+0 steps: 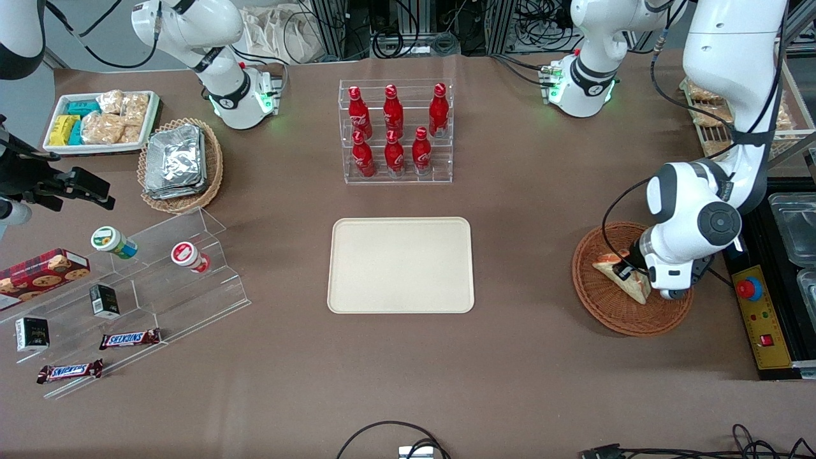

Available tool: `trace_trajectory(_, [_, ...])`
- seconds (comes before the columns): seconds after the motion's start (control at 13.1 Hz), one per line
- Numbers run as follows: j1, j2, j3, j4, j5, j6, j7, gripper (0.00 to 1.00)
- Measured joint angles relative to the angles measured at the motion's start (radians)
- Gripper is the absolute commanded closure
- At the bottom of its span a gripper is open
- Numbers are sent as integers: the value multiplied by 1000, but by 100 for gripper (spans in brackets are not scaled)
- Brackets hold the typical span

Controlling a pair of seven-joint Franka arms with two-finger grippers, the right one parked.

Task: Place sandwich from basket to tray
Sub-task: 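Lower the left gripper and close it on the wrapped sandwich, then lift the sandwich out of the basket and carry it toward the tray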

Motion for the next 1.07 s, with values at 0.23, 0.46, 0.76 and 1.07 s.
trace_trajectory(0.23, [-7,-37,0,146,1,-231,64,100])
trace_trajectory(0.46, [-43,-73,0,318,18,-440,208,100])
trace_trajectory(0.76, [-137,-57,-84,439,29,-531,383,100])
trace_trajectory(1.07, [-185,28,-201,513,10,-526,365,100])
